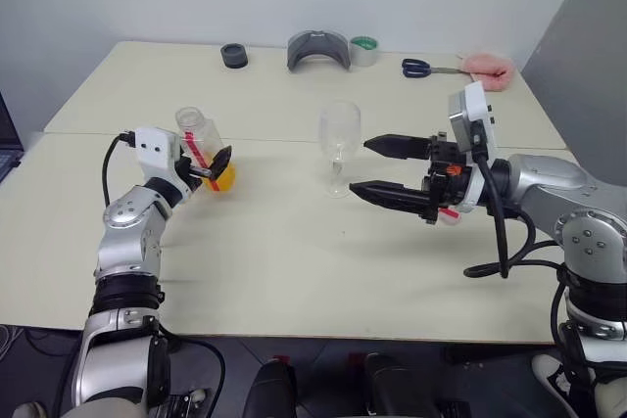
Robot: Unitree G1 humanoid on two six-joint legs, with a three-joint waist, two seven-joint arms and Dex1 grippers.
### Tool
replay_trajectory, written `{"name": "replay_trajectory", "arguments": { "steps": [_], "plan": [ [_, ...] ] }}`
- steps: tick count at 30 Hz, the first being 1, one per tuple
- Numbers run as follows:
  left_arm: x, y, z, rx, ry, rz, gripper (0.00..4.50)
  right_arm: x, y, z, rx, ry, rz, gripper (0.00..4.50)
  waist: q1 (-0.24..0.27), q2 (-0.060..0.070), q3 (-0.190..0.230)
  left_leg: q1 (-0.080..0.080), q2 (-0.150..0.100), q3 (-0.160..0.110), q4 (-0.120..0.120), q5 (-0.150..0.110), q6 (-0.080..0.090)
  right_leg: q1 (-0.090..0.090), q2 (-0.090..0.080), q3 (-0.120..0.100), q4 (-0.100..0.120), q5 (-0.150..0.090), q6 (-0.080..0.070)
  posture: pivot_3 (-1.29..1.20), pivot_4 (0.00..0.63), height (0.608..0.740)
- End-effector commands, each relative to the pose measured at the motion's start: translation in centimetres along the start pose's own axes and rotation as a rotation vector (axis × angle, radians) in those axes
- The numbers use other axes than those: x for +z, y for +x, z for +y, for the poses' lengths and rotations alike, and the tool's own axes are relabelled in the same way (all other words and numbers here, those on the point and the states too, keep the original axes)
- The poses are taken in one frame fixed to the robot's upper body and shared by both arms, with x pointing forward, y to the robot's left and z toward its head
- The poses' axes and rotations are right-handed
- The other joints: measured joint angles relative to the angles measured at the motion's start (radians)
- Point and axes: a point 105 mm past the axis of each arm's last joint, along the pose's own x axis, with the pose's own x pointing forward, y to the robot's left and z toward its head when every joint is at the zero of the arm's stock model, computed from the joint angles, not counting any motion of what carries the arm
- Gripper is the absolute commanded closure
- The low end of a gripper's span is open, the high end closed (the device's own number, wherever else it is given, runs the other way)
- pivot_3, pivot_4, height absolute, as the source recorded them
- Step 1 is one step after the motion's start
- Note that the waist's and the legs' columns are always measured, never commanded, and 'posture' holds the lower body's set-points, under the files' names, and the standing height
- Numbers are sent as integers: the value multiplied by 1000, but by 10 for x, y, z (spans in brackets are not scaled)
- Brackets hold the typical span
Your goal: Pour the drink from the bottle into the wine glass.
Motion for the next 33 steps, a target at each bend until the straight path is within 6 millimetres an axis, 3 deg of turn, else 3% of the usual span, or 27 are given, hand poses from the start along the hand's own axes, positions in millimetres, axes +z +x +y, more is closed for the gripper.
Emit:
{"name": "replay_trajectory", "arguments": {
  "steps": [1, 6, 11, 16, 25, 33],
  "plan": [
    [17, 4, 4, 6, 41, -63, 1243, 10, -3, 5, -4, -40, -27, 0, 0, 0, 0, 0, 0, 0, 0, 0, 0, 0, 0, 0, 0, 0, 0, 0, 150, 740],
    [24, 4, 6, 14, 50, -84, 2655, 8, -2, 4, -11, -39, -29, 0, 0, 0, 0, 0, 0, 0, 0, 0, 0, 0, 0, 0, 0, 0, 0, 0, 150, 740],
    [34, 3, 5, 13, 96, -95, 2678, 9, -2, 0, -33, -52, -38, 0, 0, 0, 0, 0, 0, 0, 0, 0, 0, 0, 0, 0, 0, 0, 0, 0, 150, 740],
    [59, 14, -13, -67, 205, -114, 2678, 14, -6, -7, -101, -82, -76, 0, 3, 0, 0, -1, 0, -1, 0, 0, 0, 0, 0, -1, 0, 0, 0, 0, 150, 740],
    [109, 50, -66, -291, 459, -156, 2678, 16, -18, -39, -389, -233, -161, 0, 12, 0, 0, -1, -1, 0, 0, 0, 0, 0, 0, 0, -1, 0, 0, 0, 150, 740],
    [128, 68, -99, -433, 727, -192, 2678, 10, -15, -45, -457, -258, -205, 0, 10, 0, 0, -1, -1, 0, 0, 0, 0, -1, 1, 0, 0, 0, 0, 0, 150, 740]
  ]
}}
